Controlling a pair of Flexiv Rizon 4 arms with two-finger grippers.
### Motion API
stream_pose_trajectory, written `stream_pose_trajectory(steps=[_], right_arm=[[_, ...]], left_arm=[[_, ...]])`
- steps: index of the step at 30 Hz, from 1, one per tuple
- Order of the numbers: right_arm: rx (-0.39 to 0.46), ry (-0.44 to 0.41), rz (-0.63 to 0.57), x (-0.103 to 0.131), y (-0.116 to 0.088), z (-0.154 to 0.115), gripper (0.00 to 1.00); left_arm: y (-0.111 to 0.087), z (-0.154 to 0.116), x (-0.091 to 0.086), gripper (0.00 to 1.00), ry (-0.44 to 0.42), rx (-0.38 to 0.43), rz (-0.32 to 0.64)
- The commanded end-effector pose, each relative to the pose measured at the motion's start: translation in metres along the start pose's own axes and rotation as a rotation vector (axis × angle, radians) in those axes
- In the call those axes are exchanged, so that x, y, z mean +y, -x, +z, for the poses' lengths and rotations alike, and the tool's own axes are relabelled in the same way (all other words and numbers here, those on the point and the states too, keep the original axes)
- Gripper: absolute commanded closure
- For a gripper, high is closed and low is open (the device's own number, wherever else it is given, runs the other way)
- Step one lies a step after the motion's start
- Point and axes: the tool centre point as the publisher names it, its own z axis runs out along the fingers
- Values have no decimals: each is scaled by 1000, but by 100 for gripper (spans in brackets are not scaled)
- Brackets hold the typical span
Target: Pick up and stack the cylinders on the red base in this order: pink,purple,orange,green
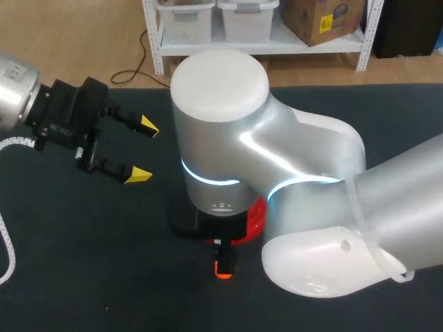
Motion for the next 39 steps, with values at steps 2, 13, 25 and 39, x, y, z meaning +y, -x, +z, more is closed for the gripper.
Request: stream_pose_trajectory(steps=[2, 13, 25, 39], right_arm=[[16, -1, 3, 2, 6, 4, 51], [20, 4, 14, -3, 9, 3, 54], [19, 20, 13, -2, 5, 0, 58], [30, 25, 6, 3, 1, 2, 70]], left_arm=[[-2, 0, 0, 0, 2, -5, 3], [-2, 0, 0, 0, 2, -5, 3], [-2, 0, 0, 0, 2, -5, 3], [-2, 0, 0, 0, 2, -5, 3]])
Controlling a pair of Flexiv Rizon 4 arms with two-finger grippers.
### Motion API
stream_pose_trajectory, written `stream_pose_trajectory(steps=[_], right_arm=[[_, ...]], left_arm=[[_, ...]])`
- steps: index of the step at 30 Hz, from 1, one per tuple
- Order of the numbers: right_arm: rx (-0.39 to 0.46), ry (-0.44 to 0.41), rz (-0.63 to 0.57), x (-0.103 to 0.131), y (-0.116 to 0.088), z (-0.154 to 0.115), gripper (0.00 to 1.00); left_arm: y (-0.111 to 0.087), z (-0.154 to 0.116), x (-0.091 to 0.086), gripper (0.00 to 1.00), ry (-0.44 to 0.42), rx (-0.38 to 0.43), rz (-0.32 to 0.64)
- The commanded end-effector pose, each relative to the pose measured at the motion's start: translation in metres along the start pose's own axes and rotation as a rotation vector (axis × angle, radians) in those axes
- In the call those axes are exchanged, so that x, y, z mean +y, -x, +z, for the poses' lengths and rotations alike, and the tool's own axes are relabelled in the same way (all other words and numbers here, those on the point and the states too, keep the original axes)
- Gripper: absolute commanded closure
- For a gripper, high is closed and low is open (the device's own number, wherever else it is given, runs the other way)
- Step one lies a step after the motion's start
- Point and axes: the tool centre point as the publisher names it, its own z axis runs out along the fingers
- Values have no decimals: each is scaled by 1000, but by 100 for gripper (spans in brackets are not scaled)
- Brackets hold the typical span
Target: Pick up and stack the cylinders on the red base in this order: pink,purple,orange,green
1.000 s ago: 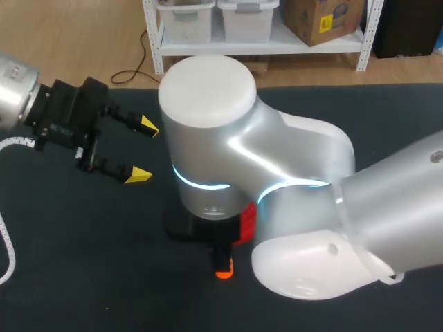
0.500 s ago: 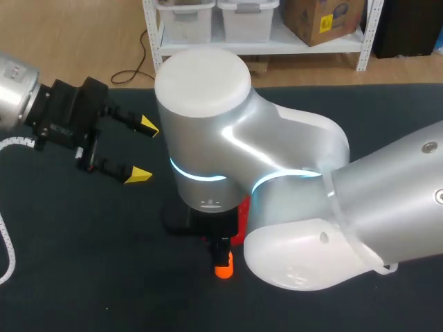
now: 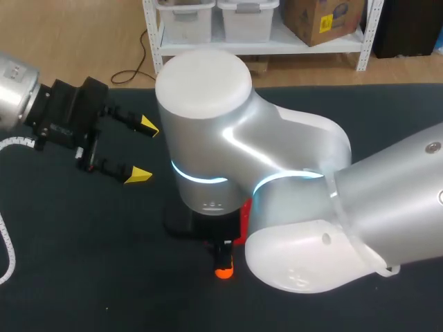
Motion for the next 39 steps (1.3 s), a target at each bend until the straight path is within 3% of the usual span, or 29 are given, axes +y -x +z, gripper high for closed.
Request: stream_pose_trajectory(steps=[1, 5, 8, 9, 14, 19, 21, 28, 39], right_arm=[[-4, -2, 2, 1, -2, 0, 74], [-3, -2, 2, 0, -2, -1, 82], [-3, -4, 6, 0, -2, -3, 99], [-2, -4, 7, -1, -2, -4, 100], [16, -7, 15, -7, -2, -19, 100], [14, -19, 22, -16, -1, -51, 100], [8, -3, 29, -22, 1, -69, 100], [-10, -59, 62, -43, 9, -125, 100], [-83, -130, 202, -94, 16, -218, 100]], left_arm=[[-2, 0, 0, 0, 2, -5, 3], [-2, 0, 0, 0, 2, -5, 3], [-2, 0, 0, 0, 2, -5, 3], [-2, 0, 0, 0, 2, -5, 3], [-2, 0, 0, 0, 2, -5, 3], [-2, 0, 0, 0, 2, -5, 3], [-2, 0, 0, 0, 2, -5, 3], [-2, 0, 0, 0, 2, -5, 3], [-2, 0, 0, 0, 2, -5, 3]])
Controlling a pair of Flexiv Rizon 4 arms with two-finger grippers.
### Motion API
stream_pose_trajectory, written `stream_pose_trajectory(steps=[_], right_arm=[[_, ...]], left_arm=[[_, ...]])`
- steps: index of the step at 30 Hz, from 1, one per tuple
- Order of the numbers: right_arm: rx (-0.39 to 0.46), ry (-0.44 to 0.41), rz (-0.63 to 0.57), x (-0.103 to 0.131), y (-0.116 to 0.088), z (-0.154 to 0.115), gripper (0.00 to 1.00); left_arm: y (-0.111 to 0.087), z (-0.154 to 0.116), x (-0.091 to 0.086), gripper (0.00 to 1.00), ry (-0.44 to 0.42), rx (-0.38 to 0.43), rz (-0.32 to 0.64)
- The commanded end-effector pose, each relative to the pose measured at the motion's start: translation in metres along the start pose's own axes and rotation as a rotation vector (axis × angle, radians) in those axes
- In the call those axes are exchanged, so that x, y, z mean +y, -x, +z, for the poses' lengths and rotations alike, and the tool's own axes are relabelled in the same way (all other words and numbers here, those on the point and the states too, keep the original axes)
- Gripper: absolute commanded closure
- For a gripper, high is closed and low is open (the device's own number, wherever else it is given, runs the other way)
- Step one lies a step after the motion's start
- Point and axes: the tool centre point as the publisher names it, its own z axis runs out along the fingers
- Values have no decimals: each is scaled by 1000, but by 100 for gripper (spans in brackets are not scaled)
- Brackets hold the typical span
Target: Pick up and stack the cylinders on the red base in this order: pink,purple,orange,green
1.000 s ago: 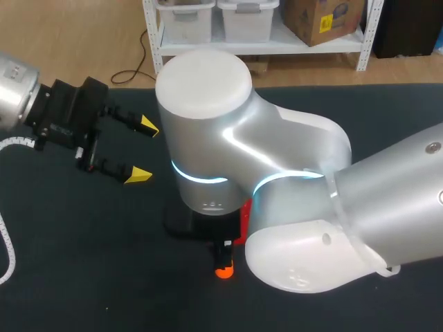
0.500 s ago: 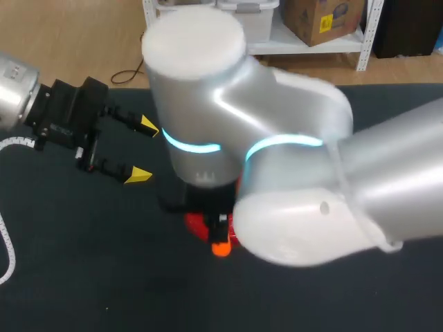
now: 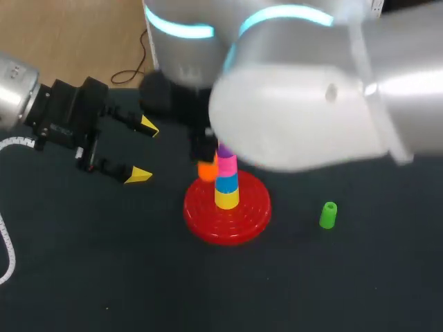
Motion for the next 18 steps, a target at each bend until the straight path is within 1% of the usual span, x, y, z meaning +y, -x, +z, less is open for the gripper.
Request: stream_pose_trajectory(steps=[1, 4, 7, 18], right_arm=[[-13, -7, 35, -18, 4, -35, 100], [-20, -17, 68, -32, 9, -43, 100], [-5, -29, 93, -43, 13, -43, 100], [47, -10, 184, -74, 6, -19, 100]], left_arm=[[-2, 0, 0, 0, 2, -5, 3], [-2, 0, 0, 0, 2, -5, 3], [-2, 0, 0, 0, 2, -5, 3], [-2, 0, 0, 0, 2, -5, 3]])
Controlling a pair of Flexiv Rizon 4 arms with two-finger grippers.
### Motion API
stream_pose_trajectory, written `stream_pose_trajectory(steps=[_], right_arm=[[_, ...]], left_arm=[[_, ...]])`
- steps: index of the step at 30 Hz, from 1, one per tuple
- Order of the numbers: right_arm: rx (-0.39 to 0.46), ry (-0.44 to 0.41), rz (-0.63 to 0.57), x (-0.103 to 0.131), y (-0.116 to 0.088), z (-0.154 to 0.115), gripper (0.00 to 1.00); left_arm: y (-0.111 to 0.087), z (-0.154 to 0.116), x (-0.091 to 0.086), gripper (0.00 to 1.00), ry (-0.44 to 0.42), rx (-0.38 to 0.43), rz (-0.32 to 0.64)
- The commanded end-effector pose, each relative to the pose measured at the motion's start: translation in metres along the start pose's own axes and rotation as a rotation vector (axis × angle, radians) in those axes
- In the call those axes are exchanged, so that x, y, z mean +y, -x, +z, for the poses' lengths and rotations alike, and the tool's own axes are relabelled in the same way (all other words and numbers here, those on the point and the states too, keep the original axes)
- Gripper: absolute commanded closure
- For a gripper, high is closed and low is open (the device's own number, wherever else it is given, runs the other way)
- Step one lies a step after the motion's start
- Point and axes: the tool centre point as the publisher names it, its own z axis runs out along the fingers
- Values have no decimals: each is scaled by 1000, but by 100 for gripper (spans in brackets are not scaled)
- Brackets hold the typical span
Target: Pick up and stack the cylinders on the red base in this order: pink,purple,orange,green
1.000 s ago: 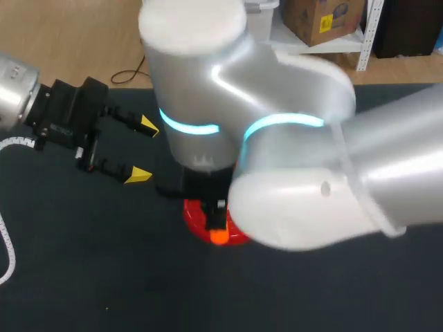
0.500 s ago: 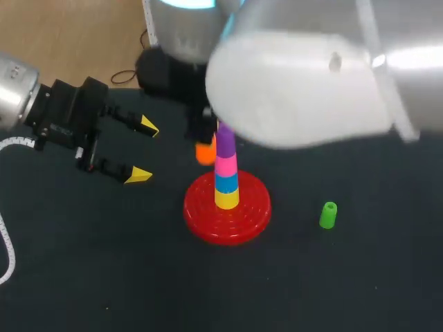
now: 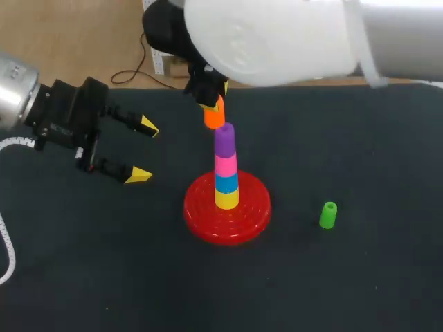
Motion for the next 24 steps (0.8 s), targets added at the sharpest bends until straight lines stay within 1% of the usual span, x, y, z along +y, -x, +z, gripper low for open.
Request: stream_pose_trajectory(steps=[1, 5, 12, 16, 24], right_arm=[[15, 19, 22, -13, 6, 8, 100], [22, 47, 32, -17, 6, 11, 100], [22, 75, 20, -7, 1, 13, 100], [26, 76, 20, -4, -3, 14, 100], [35, 84, 22, -6, -8, 19, 100]], left_arm=[[-2, 0, 0, 0, 2, -5, 3], [-2, 0, 0, 0, 2, -5, 3], [-2, 0, 0, 0, 2, -5, 3], [-2, 0, 0, 0, 2, -5, 3], [-2, 0, 0, 0, 2, -5, 3]])
